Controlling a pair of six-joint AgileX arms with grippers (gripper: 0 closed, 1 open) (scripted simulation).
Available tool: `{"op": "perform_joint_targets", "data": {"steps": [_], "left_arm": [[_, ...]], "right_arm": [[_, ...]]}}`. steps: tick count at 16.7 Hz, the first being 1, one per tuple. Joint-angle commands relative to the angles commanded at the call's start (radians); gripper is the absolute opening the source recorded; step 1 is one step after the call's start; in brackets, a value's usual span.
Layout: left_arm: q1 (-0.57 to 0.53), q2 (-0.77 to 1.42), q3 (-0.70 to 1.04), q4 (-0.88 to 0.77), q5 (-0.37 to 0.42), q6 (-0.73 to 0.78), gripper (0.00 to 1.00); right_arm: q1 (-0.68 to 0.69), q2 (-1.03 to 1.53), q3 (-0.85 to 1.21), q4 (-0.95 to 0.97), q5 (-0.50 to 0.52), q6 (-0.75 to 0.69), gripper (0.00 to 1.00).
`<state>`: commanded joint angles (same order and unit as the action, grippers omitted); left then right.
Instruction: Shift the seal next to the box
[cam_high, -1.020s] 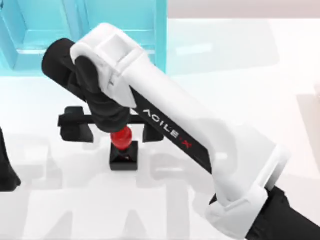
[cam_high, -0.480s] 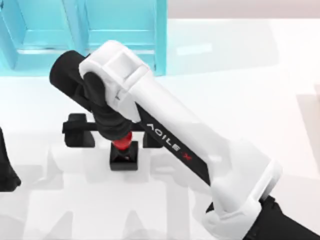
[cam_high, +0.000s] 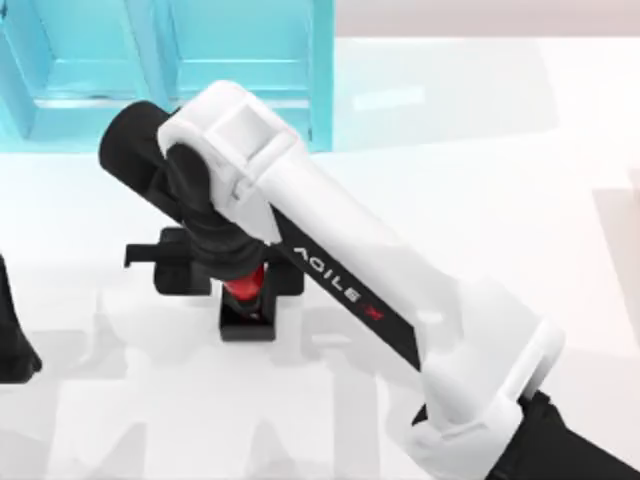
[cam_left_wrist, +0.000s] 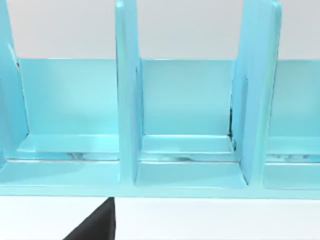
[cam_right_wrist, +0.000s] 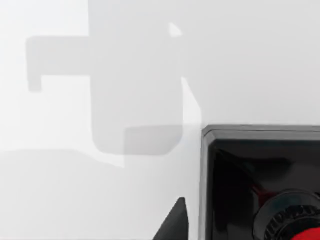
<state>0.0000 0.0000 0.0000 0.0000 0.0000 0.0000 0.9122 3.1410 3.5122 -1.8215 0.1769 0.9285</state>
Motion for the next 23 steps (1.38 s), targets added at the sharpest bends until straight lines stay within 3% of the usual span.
{"op": "perform_joint_targets", "data": {"steps": [5, 6, 16, 23], "left_arm": [[0.0, 0.0, 0.0, 0.0, 0.0, 0.0, 1.0], [0.0, 0.0, 0.0, 0.0, 0.0, 0.0, 1.0], [0.0, 0.0, 0.0, 0.0, 0.0, 0.0, 1.0], [0.0, 0.0, 0.0, 0.0, 0.0, 0.0, 1.0]], "right_arm": [[0.0, 0.0, 0.0, 0.0, 0.0, 0.0, 0.02], [0.0, 0.0, 0.0, 0.0, 0.0, 0.0, 0.0], [0.01, -0.016, -0.019, 0.031, -0.004, -0.001, 0.0], [0.006, -0.191, -0.23, 0.073, -0.006, 0.002, 0.0]]}}
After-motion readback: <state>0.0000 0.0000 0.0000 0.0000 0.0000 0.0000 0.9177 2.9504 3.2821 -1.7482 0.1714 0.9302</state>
